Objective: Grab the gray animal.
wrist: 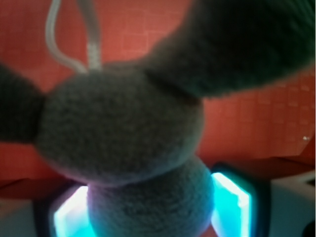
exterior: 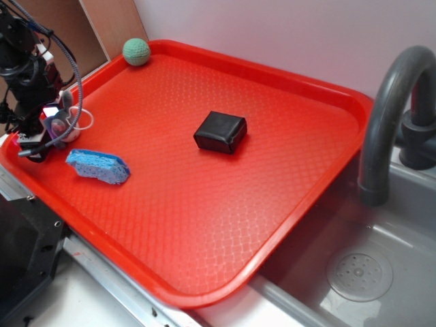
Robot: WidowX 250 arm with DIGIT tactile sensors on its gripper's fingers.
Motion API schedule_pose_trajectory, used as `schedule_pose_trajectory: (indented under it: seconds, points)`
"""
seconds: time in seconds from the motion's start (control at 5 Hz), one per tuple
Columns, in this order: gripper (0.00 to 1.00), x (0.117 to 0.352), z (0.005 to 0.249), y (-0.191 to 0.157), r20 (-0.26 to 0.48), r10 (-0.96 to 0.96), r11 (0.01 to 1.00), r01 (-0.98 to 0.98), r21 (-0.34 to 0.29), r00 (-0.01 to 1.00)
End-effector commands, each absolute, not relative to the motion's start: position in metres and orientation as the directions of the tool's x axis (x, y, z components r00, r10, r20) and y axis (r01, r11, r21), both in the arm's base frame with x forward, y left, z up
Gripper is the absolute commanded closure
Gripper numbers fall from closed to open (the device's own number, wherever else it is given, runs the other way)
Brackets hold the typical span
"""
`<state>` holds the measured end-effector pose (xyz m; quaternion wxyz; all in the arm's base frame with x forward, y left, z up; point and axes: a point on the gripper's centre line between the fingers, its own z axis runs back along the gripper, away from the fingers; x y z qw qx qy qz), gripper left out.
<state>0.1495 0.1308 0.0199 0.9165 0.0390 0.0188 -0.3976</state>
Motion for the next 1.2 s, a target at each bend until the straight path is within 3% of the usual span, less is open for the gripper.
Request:
schedule_pose_trajectory:
  seconds: [0.0, 0.2, 0.4, 0.6, 0.8, 1.0]
  points:
    - [1.0, 0.171, 0.049, 0.133, -0.17, -0.505, 0.826, 0.531, 0.187, 0.846]
    - [1.0, 0.192, 0.094, 0.131, -0.144, -0.262, 0.91, 0.294, 0.292, 0.954]
    - [1.0, 0.195, 0.148, 0.111, -0.017, -0.025, 0.965, 0.028, 0.261, 1.0]
    - [1.0, 0.189, 0.202, 0.082, 0.095, 0.22, 0.969, -0.229, 0.097, 0.971]
    - [1.0, 0.189, 0.233, 0.063, 0.124, 0.402, 0.909, -0.412, 0.067, 0.907]
    - [1.0, 0.195, 0.226, 0.055, 0.141, 0.37, 0.925, -0.379, 0.04, 0.918]
